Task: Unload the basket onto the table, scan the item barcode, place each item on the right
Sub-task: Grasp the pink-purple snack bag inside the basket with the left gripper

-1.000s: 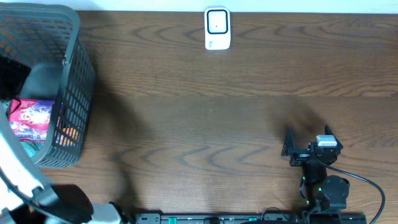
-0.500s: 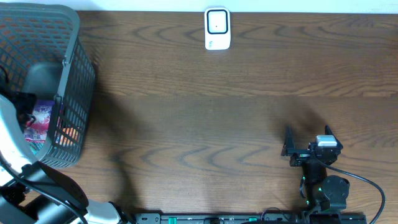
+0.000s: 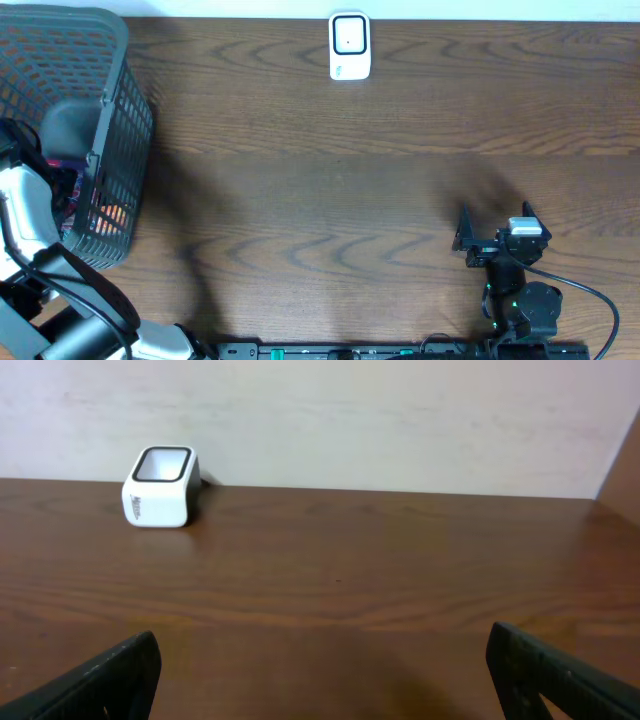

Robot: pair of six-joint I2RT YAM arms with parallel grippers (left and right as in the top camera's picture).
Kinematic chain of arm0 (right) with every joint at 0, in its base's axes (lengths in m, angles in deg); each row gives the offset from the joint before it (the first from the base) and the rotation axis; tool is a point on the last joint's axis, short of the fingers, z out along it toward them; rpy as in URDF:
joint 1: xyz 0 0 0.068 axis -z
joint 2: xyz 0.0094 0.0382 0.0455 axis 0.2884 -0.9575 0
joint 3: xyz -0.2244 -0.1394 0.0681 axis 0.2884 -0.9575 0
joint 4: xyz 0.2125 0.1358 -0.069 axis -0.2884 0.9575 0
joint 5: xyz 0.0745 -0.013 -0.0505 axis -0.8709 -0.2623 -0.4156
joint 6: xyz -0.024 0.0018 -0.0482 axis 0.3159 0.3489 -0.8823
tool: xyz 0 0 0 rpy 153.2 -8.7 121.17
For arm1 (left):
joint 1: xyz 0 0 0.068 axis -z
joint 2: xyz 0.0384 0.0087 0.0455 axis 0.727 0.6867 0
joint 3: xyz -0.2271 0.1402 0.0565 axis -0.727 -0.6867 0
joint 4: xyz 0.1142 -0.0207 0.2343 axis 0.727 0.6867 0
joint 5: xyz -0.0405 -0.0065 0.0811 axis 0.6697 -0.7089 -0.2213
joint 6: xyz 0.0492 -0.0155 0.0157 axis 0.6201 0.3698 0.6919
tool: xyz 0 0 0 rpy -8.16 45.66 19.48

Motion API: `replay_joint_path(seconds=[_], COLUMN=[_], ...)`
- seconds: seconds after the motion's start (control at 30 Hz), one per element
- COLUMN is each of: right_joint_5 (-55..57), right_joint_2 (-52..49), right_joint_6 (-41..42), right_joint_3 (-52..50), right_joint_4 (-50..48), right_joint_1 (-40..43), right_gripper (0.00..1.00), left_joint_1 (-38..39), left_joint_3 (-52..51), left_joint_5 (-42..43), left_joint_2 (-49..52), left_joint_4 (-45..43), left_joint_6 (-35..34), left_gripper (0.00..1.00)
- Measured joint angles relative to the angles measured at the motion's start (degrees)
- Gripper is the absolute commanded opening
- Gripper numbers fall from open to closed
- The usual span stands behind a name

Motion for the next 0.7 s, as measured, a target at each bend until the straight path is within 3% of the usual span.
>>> replay_joint_path(seconds=[0.1,0.17,0.2,0.53,0.7], right_joint_5=[0.0,0.0,0.0,0.0,0.0], right_joint_2=[0.0,0.0,0.0,0.0,0.0], right_joint_6=[0.0,0.0,0.0,0.0,0.0], right_joint_3=[0.0,0.0,0.0,0.0,0.0], right_joint_4=[0.0,0.0,0.0,0.0,0.0], right_joint_1=[0.0,0.0,0.0,0.0,0.0], right_gripper=[0.99,0.99,0.99,0.99,0.99], left_joint_1=[0.0,0.0,0.0,-0.3,-0.4], left_joint_3=[0.0,0.0,0.0,0.1,-0.3], left_joint_5=[0.0,0.5,0.6,3.7,10.2], left_joint_2=[2.1,3.8,4.6,3.2,-7.9], left_joint_4=[-0.9,-1.3,-1.3,-0.9,-3.5], left_joint_6=[0.1,0.1,0.2,0.2,2.9], left_gripper=[0.37,0.21,0.08,0.07,0.07])
